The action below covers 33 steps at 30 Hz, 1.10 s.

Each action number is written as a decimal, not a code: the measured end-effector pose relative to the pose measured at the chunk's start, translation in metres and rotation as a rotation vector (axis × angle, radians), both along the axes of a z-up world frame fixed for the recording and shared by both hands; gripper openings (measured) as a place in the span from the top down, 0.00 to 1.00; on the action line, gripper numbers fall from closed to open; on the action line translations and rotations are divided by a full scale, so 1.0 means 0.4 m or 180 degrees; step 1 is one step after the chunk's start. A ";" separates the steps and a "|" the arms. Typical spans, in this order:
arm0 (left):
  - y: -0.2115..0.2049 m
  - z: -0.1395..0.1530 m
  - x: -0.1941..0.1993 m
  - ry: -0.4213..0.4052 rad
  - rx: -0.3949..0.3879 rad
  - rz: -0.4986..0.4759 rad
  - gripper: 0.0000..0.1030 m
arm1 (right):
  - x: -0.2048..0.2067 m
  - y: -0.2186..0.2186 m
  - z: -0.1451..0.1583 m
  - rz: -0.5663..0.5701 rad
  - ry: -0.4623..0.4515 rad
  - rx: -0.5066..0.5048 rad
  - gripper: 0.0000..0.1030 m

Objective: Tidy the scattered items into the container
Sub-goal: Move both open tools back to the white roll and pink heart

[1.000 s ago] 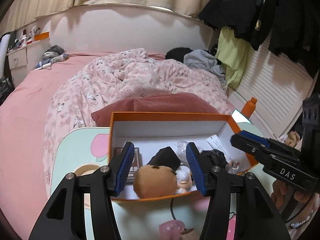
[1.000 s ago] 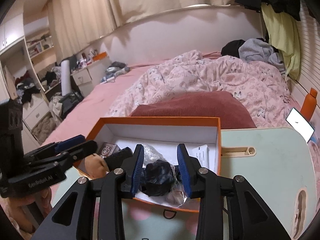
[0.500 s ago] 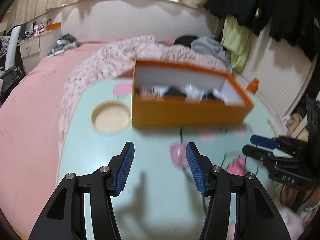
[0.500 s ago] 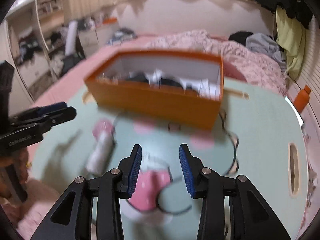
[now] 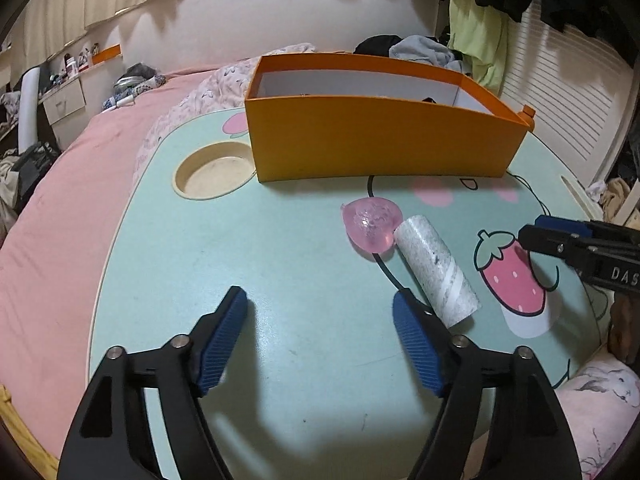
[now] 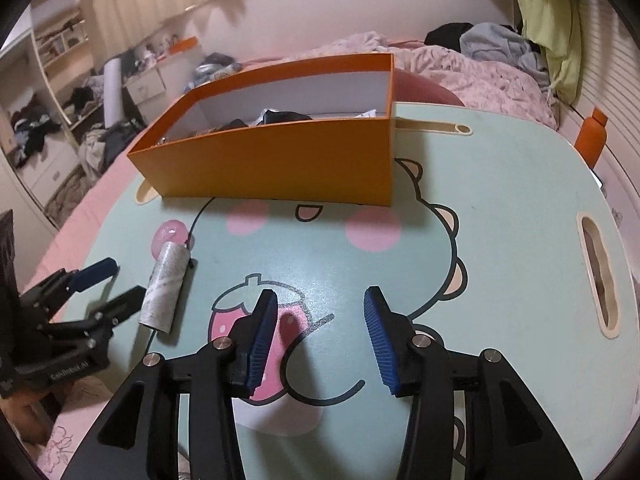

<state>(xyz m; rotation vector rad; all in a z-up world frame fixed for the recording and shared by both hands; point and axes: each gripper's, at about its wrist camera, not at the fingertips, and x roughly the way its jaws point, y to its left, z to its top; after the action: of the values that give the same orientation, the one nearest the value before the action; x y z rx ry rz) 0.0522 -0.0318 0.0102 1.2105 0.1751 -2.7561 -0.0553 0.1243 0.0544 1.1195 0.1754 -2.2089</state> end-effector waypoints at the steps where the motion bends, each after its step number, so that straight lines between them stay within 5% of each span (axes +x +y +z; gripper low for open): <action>1: 0.004 -0.001 -0.001 -0.0006 -0.0025 -0.0007 0.22 | 0.000 -0.002 0.002 0.0008 0.0000 -0.0003 0.55; 16: 0.007 0.001 -0.008 -0.0031 -0.0034 -0.0010 0.13 | 0.001 -0.011 -0.002 0.0028 -0.0023 -0.0065 0.50; 33: 0.005 0.000 -0.006 -0.0032 -0.0037 0.0008 0.10 | 0.065 -0.223 0.051 0.0848 0.0052 0.0061 0.50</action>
<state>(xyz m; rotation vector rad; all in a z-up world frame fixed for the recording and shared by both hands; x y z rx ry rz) 0.0497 -0.0298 0.0104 1.2202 0.1593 -2.7446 -0.0294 0.0352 0.0747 1.0245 0.3338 -1.9836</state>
